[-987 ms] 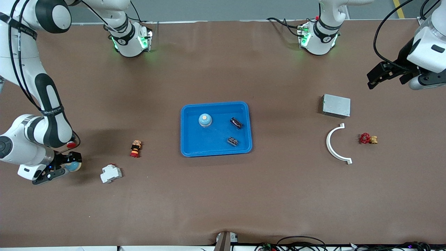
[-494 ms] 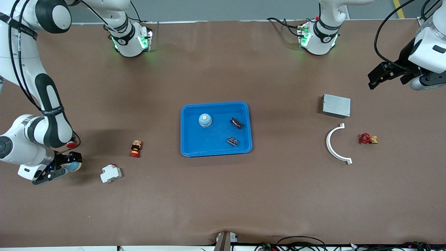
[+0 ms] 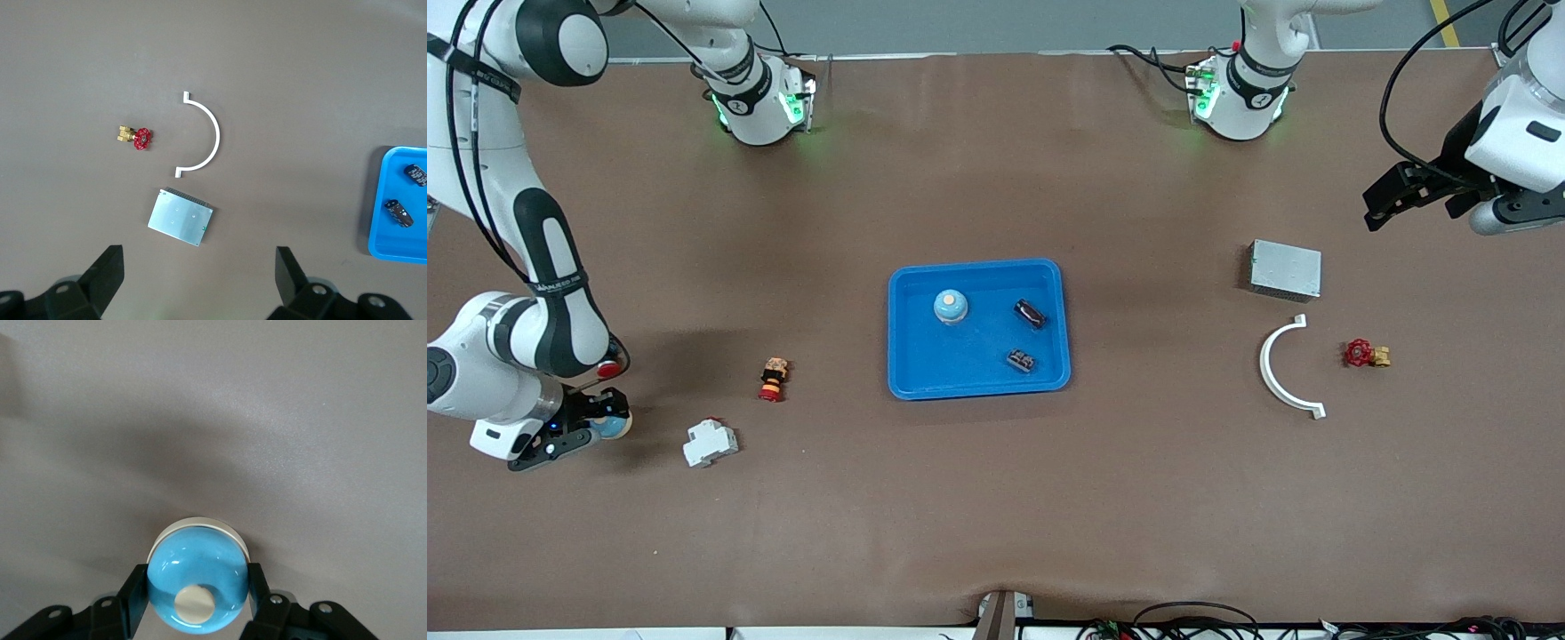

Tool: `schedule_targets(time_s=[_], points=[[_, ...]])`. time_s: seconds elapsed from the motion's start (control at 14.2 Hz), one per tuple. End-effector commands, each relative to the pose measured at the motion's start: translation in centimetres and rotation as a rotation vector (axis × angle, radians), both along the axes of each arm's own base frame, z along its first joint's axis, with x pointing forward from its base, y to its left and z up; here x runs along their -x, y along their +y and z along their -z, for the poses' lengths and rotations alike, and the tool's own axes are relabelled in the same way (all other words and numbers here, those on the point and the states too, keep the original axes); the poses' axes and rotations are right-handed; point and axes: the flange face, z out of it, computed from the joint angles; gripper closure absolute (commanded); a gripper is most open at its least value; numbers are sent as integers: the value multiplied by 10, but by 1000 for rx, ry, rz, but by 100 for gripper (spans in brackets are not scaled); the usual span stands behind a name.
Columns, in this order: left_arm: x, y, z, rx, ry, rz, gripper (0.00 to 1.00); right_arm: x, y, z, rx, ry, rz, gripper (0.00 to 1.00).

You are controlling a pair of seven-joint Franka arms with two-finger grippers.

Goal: Place electrolytic capacitor and blue bell in tray
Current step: 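Lift and carry the bell toward the tray with the right gripper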

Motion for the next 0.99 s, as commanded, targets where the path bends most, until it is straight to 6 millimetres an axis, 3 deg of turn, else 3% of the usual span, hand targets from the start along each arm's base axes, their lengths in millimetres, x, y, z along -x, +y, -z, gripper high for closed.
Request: schedule_targets(time_s=[0.0, 0.21, 0.35, 0.49, 0.56, 0.92], points=[[-1, -2, -1, 30, -8, 20, 0, -10, -1, -10, -14, -22, -11, 100], [-1, -2, -1, 35, -8, 20, 0, -18, 15, -42, -42, 33, 1, 100], [-1, -1, -2, 35, -8, 19, 0, -24, 32, -87, -92, 74, 78, 100], [0, -1, -3, 35, -9, 19, 0, -22, 62, -137, -95, 86, 157, 100], [0, -1, -4, 35, -11, 19, 0, -20, 82, -160, -91, 101, 204, 100], [-5, -2, 0, 36, -18, 19, 0, -3, 196, -218, -118, 154, 457, 100]])
